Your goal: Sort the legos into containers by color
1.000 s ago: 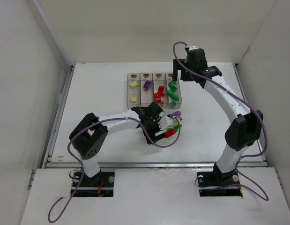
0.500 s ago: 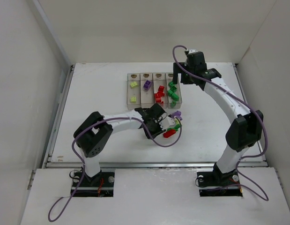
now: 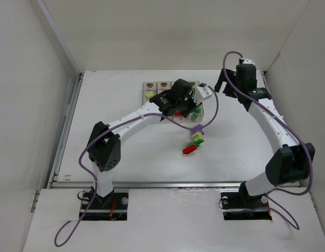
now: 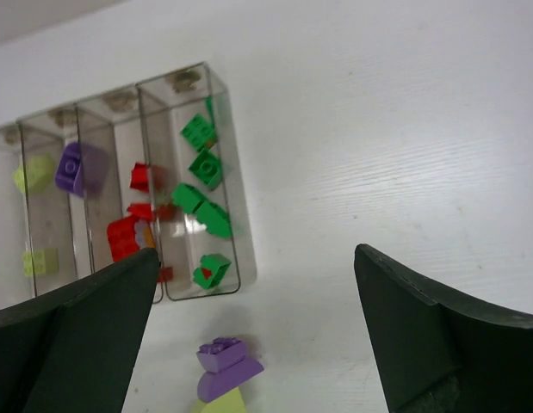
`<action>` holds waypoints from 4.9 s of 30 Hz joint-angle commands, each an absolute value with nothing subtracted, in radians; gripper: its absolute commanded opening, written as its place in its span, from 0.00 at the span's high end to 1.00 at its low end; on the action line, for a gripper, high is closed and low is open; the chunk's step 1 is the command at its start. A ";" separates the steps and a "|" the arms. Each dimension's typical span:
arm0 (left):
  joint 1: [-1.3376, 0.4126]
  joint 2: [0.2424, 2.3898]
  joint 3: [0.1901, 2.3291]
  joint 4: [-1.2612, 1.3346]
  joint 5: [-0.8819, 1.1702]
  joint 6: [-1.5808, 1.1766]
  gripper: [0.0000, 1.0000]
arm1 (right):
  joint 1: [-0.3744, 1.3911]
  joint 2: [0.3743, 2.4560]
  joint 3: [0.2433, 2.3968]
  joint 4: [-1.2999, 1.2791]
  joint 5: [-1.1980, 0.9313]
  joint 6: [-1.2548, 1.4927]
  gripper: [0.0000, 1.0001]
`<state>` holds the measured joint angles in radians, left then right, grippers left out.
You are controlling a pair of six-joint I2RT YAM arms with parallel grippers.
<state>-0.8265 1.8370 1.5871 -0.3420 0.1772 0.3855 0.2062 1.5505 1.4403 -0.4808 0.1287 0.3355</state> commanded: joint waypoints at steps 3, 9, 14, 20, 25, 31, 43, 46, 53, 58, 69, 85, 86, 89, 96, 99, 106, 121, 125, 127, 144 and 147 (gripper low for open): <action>-0.786 2.046 1.781 -0.108 0.083 0.285 1.00 | 0.134 1.430 1.368 -0.321 0.189 0.433 0.00; -0.765 2.201 1.902 0.056 0.023 0.272 1.00 | 0.101 1.420 1.359 -0.311 0.189 0.420 0.00; -0.765 2.230 1.911 0.130 -0.026 0.272 0.72 | 0.083 1.430 1.359 -0.302 0.169 0.383 0.00; -0.765 2.230 1.911 0.097 0.034 0.272 0.11 | 0.083 1.439 1.370 -0.331 0.158 0.341 0.00; -0.756 2.165 1.893 0.032 0.015 0.272 0.00 | 0.083 1.425 1.370 -0.354 0.121 0.330 0.00; -0.756 1.976 1.830 -0.138 -0.034 0.317 0.00 | 0.083 1.402 1.335 -0.465 0.121 0.319 0.00; -0.666 1.395 1.082 -0.287 0.127 0.472 0.01 | 0.270 1.393 1.207 -0.551 -0.080 0.221 0.00; -0.687 1.358 1.034 -0.261 0.149 0.424 0.01 | 0.282 1.452 1.175 -0.505 -0.269 0.221 0.00; -0.696 1.293 0.969 -0.184 0.130 0.328 0.03 | 0.305 1.617 1.186 -0.526 -0.396 0.167 0.00; -0.673 1.258 0.931 -0.184 0.121 0.328 0.03 | 0.305 1.693 1.196 -0.496 -0.344 0.167 0.00; -0.673 1.258 0.931 -0.184 0.101 0.318 0.03 | 0.334 1.798 1.206 -0.483 -0.377 0.067 0.22; -0.673 1.249 0.931 -0.193 0.110 0.318 0.03 | 0.334 1.787 1.206 -0.440 -0.460 0.011 1.00; -0.673 1.249 0.931 -0.193 0.110 0.318 0.03 | 0.334 1.772 1.206 -0.440 -0.481 -0.001 1.00; -0.673 1.239 0.931 -0.193 0.110 0.327 0.03 | 0.344 1.707 1.195 -0.449 -0.511 -0.049 1.00; -0.673 1.239 0.931 -0.193 0.121 0.336 0.03 | 0.344 1.623 1.220 -0.468 -0.619 -0.071 1.00; -0.673 1.239 0.954 -0.193 0.130 0.345 0.04 | 0.344 1.568 1.220 -0.450 -0.725 -0.095 1.00; -0.653 1.226 1.055 -0.206 0.219 0.396 0.09 | 0.353 1.476 1.310 -0.376 -0.954 -0.130 1.00; -0.611 1.106 1.086 -0.007 0.408 0.267 0.13 | 0.406 1.488 1.474 -0.282 -0.647 0.321 1.00; -0.646 1.097 1.086 0.087 0.181 0.254 0.19 | 0.407 1.470 1.439 -0.224 -0.464 0.727 1.00; -0.655 1.097 1.075 0.123 0.103 0.322 0.18 | 0.449 1.447 1.430 -0.195 -0.382 0.813 1.00; -0.664 1.149 1.108 0.138 0.391 0.618 0.44 | 0.577 1.437 1.468 -0.195 -0.187 0.813 1.00; -0.664 1.149 1.108 0.149 0.400 0.609 0.46 | 0.586 1.449 1.468 -0.195 -0.187 0.813 1.00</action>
<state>-0.6598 1.1641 1.0565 0.1059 0.3550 0.5980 0.5716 1.4822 1.4391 -0.2596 -0.2081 0.8043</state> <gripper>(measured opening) 0.549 0.432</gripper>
